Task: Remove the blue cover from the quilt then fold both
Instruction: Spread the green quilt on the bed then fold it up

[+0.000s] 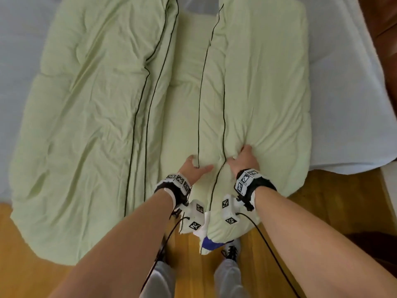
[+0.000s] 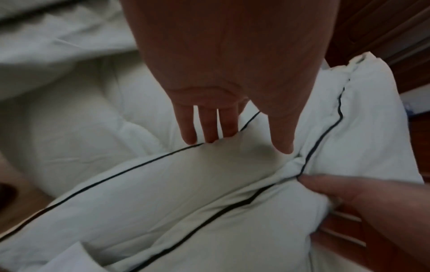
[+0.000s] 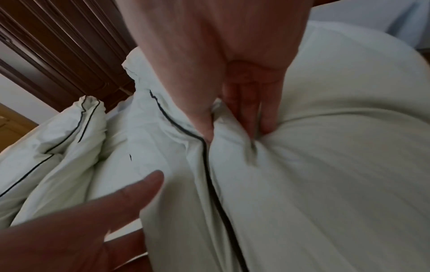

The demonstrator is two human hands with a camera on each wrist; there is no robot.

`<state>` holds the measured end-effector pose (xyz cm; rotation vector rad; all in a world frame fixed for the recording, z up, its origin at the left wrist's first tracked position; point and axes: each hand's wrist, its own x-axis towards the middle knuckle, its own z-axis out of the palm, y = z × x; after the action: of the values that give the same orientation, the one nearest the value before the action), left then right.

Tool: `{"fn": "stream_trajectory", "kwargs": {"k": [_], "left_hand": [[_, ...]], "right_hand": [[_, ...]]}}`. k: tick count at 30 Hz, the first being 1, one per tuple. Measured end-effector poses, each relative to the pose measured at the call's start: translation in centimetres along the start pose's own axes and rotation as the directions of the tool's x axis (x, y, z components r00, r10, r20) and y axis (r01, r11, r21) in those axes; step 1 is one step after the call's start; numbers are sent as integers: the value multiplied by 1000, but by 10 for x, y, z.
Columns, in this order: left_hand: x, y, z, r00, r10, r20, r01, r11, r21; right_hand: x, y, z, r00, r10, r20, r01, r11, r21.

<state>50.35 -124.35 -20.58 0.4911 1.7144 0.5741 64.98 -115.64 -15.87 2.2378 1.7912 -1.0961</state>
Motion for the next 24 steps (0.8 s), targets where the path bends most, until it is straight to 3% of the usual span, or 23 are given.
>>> {"fn": "stream_trajectory", "kwargs": {"k": [3,6,10,13,15,17,20,24], "left_hand": [[6,4,-9,995,94,19,-96,988,123],[-17,19,-45,991,127,50,-126,992,-24],[-54,9,-103,997,81,-16,-83,985,-150],[-54,-10,-115,999,19,-46,-23,994,-103],[-46,-19,-109,999,-27,-40,28,999,15],[-38,-36,-102,998,-29,-51,31,999,34],[-58,-74,-109,990,-65,-125,65,998,-1],[-113,-118,-142,944,-163,-287,164,986,-22]], "right_hand": [[1,-7,3,981,-188,52,190,981,-36],[-21,-35,-9,942,-298,152,286,953,96],[-60,-86,1,864,-431,259,388,899,202],[-65,-100,35,871,-385,306,391,919,44],[-53,-97,59,863,-318,393,378,922,-84],[-43,-88,77,856,-256,450,330,939,-93],[-42,-68,92,873,-224,433,291,952,-93],[-82,-76,102,913,-162,374,231,961,-149]]}}
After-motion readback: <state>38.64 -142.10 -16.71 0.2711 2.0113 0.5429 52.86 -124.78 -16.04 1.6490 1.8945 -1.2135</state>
